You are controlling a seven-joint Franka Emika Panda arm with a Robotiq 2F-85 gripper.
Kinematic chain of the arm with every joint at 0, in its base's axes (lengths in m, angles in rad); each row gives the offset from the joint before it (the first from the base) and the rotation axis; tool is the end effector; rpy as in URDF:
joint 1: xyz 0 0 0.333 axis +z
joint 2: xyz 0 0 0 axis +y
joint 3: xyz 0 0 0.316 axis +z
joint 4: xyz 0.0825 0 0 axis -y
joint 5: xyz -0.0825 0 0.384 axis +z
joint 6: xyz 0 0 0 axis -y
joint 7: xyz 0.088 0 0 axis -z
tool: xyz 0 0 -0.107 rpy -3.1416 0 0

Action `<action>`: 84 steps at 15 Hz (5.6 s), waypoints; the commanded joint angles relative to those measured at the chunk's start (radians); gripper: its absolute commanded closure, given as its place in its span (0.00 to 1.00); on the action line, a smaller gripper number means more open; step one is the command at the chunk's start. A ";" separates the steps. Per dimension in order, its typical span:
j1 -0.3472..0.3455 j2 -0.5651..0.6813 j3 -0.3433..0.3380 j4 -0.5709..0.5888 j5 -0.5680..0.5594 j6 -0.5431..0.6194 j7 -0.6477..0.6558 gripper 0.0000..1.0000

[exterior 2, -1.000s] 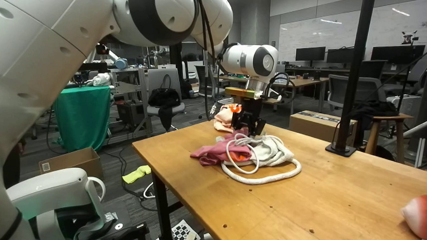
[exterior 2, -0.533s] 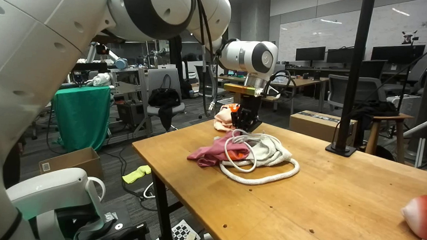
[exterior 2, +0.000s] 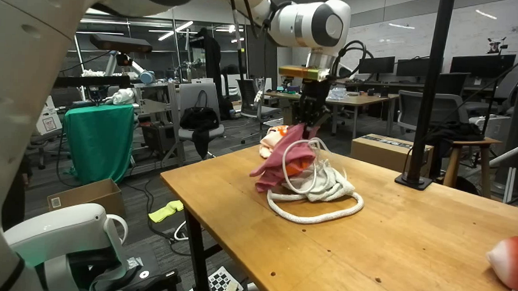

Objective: Pick up the toy, rope and the clothes and put them around the table.

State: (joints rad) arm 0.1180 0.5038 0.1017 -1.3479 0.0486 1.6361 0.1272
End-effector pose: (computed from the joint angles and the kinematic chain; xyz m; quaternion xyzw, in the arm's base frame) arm 0.6649 0.1403 0.4211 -0.9924 -0.0381 0.1131 0.0299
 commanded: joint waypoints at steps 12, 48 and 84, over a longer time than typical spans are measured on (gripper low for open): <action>-0.139 -0.436 -0.024 -0.191 0.438 0.154 0.001 0.90; -0.244 -0.161 -0.297 -0.118 -0.087 0.465 0.423 0.90; -0.225 0.052 -0.216 -0.065 0.207 0.764 0.354 0.62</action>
State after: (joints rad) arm -0.1222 0.5345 -0.0953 -1.4472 0.2788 2.3914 0.4583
